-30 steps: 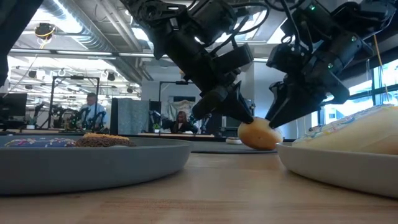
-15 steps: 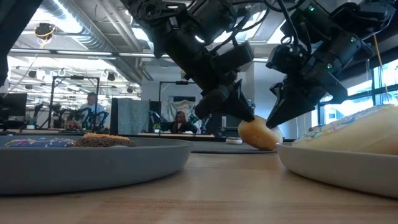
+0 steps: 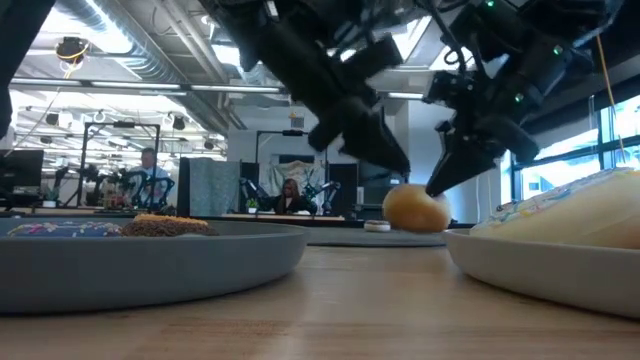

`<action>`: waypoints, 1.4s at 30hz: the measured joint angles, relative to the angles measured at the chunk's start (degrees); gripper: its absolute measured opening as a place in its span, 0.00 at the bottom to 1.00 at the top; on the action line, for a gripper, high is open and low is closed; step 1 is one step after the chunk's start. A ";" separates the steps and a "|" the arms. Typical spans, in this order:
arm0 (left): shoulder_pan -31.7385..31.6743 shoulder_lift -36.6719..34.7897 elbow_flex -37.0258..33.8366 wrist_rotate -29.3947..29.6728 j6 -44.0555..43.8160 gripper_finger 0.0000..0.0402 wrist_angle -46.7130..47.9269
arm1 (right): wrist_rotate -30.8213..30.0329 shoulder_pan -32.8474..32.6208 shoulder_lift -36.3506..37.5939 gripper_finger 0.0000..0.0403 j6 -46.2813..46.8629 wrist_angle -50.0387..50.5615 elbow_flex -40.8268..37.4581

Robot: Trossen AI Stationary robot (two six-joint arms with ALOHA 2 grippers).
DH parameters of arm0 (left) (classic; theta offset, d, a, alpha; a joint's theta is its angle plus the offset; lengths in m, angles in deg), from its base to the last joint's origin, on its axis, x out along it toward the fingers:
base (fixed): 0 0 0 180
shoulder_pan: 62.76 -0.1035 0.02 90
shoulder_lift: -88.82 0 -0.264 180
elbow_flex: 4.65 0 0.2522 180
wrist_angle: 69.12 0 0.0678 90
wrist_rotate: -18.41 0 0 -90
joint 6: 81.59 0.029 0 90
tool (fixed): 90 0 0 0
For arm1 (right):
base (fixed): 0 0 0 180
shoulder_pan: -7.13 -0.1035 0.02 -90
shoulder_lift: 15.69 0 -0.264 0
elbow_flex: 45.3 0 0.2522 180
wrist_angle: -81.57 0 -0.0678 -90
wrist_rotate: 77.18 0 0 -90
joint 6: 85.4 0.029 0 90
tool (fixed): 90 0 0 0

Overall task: Pick & Place donuts
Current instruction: Put large pink donut on the gray plate

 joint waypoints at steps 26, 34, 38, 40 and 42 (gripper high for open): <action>-7.68 -12.60 -20.90 -12.66 -25.78 0.32 -17.92 | -11.68 -43.61 2.83 0.02 50.09 39.78 23.07; -7.42 -12.60 -20.90 -12.52 -30.82 0.31 -18.36 | -14.91 -52.57 -3.05 0.02 58.81 40.19 23.10; -7.24 -12.60 -20.90 -12.49 -32.22 0.31 -19.15 | -15.57 -53.88 -6.93 0.02 60.27 40.18 23.11; -7.21 -12.60 -20.90 -12.49 -32.24 0.31 -19.26 | -15.12 -54.22 -9.08 0.02 61.73 40.18 23.11; -7.19 -12.60 -20.90 -12.41 -32.25 0.30 -19.26 | -15.21 -54.67 -11.05 0.02 62.48 39.99 23.09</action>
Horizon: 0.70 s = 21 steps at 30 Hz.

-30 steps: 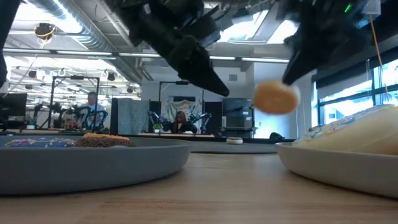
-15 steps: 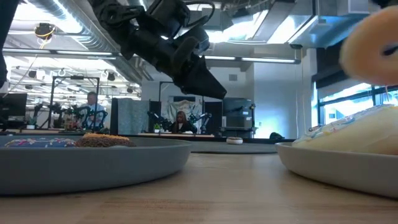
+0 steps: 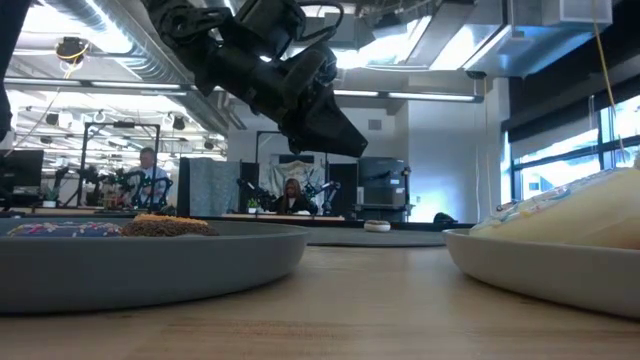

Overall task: Pick & Place donuts
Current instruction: Put large pink donut on the gray plate

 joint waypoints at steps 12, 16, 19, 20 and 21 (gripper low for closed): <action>0.00 0.04 0.02 2.50 -1.01 0.31 0.07 | -1.27 -0.12 -4.59 0.04 -0.09 -0.46 -0.02; 0.02 0.04 0.02 2.50 -0.98 0.30 0.08 | -1.30 -0.10 -4.59 0.08 -1.43 -1.01 -0.02; 0.02 0.07 0.02 2.50 -1.01 0.30 0.11 | -1.27 -0.01 -4.59 0.12 -1.43 -1.00 -0.02; 0.00 0.07 0.02 2.50 -1.01 0.30 0.11 | -1.20 -0.01 -4.59 0.14 -1.41 -1.02 -0.02; 0.02 0.07 0.02 2.50 -0.99 0.30 0.11 | -0.97 -0.01 -4.59 0.16 -1.44 -1.04 -0.02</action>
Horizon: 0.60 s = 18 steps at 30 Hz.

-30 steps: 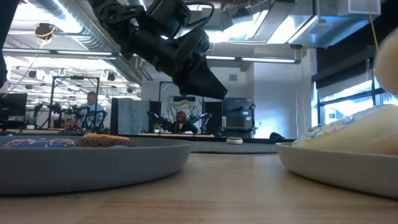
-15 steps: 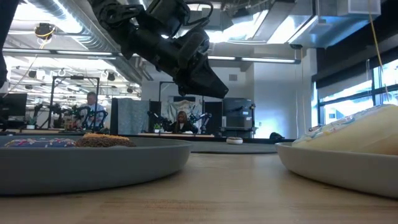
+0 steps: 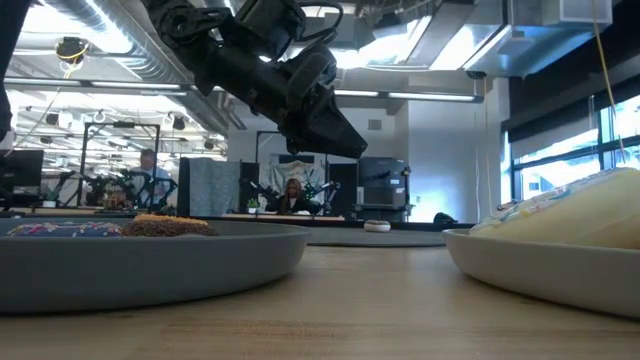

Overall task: Pick & Place donuts
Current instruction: Put large pink donut on the gray plate, then put small brown donut on the black plate

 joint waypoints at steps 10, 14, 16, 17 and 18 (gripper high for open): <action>0.90 0.02 0.02 -0.02 -0.89 0.30 0.04 | 3.67 0.04 0.36 0.37 -0.24 -0.46 0.04; 1.22 0.02 0.02 -0.06 -0.91 0.30 0.03 | 3.46 0.04 0.74 0.41 -2.93 -0.57 2.91; 1.16 0.02 0.02 -0.02 -0.91 0.29 0.04 | 2.00 0.04 0.74 0.42 -5.45 -0.59 5.17; 1.16 0.02 0.02 -0.02 -0.91 0.29 0.04 | 1.31 0.04 0.74 0.42 -6.85 -0.63 6.34; 1.16 0.02 0.02 0.00 -0.91 0.30 0.04 | 0.41 0.04 0.74 0.42 -8.30 -0.63 7.49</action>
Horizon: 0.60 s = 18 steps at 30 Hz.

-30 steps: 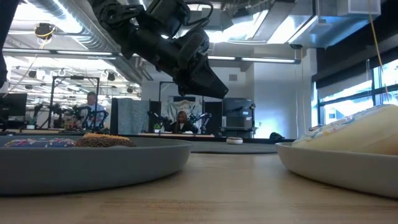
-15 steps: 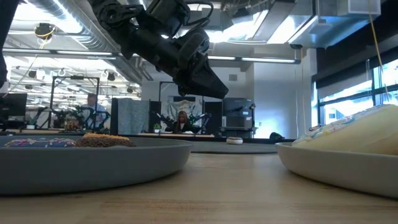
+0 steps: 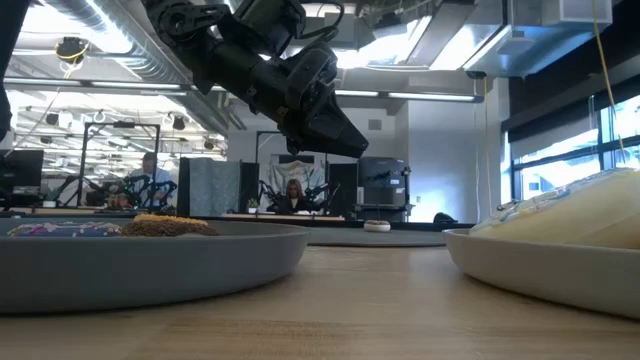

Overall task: Pick & Place donuts
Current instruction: Put small brown donut on the black plate

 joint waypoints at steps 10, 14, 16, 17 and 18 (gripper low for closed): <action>0.39 0.00 0.00 -0.02 -0.02 0.29 -0.03 | -4.36 2.21 0.04 0.42 4.84 11.89 3.35; 0.46 0.00 0.01 -0.04 -1.96 0.29 -2.05 | -7.17 4.44 0.04 0.42 10.52 23.14 3.35; 0.28 0.00 0.02 -0.04 -2.96 0.29 -3.08 | -9.75 4.64 0.04 0.42 10.06 26.06 3.27; 0.26 0.00 0.02 -0.02 -3.39 0.29 -3.24 | -11.59 4.63 0.04 0.42 9.61 26.35 2.96; 0.26 0.00 0.02 -0.02 -3.48 0.29 -3.36 | -13.80 4.61 0.04 0.42 9.27 26.40 2.62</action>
